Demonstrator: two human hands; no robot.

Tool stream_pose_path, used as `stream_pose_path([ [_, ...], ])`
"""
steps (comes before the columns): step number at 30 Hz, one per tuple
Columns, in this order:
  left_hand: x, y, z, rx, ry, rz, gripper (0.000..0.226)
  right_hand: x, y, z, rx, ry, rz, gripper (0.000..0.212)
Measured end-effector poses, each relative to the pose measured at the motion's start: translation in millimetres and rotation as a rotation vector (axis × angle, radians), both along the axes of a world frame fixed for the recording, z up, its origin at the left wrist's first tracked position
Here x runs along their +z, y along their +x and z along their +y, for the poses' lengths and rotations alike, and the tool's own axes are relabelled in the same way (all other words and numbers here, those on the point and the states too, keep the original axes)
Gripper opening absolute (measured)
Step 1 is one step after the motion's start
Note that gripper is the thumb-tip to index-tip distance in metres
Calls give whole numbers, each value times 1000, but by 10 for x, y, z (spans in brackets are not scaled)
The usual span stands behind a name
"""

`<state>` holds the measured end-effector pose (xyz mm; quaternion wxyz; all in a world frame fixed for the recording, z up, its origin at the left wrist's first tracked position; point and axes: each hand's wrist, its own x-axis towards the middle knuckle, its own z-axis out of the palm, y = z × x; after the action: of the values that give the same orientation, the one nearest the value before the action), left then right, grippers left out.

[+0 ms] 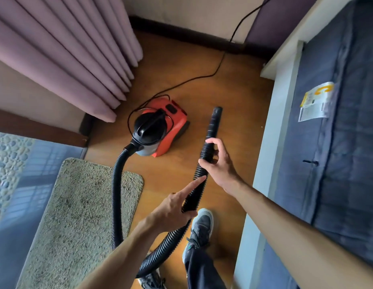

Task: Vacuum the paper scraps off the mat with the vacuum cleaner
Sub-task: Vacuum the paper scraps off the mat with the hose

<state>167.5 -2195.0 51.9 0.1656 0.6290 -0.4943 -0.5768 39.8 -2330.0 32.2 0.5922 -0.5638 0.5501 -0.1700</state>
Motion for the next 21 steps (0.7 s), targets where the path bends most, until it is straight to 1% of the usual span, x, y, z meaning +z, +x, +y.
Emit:
stream_pose_path([
  [4, -92, -63, -160, -78, -11, 4, 99, -43, -166, -114, -49, 47, -1, 51],
  [8, -170, -31, -247, -104, 21, 2, 99, -105, -244, -180, -62, 106, 9, 52],
  [11, -261, 52, -307, -129, 34, -31, 101, -148, -251, -208, -73, 133, 42, 51],
  [17, -445, 202, -519, -140, 138, 78, 90, -282, -149, -306, -133, 193, 91, 52],
  [21, -621, 298, -653, -179, 222, 135, 96, -436, -86, -410, -128, 252, 136, 50],
])
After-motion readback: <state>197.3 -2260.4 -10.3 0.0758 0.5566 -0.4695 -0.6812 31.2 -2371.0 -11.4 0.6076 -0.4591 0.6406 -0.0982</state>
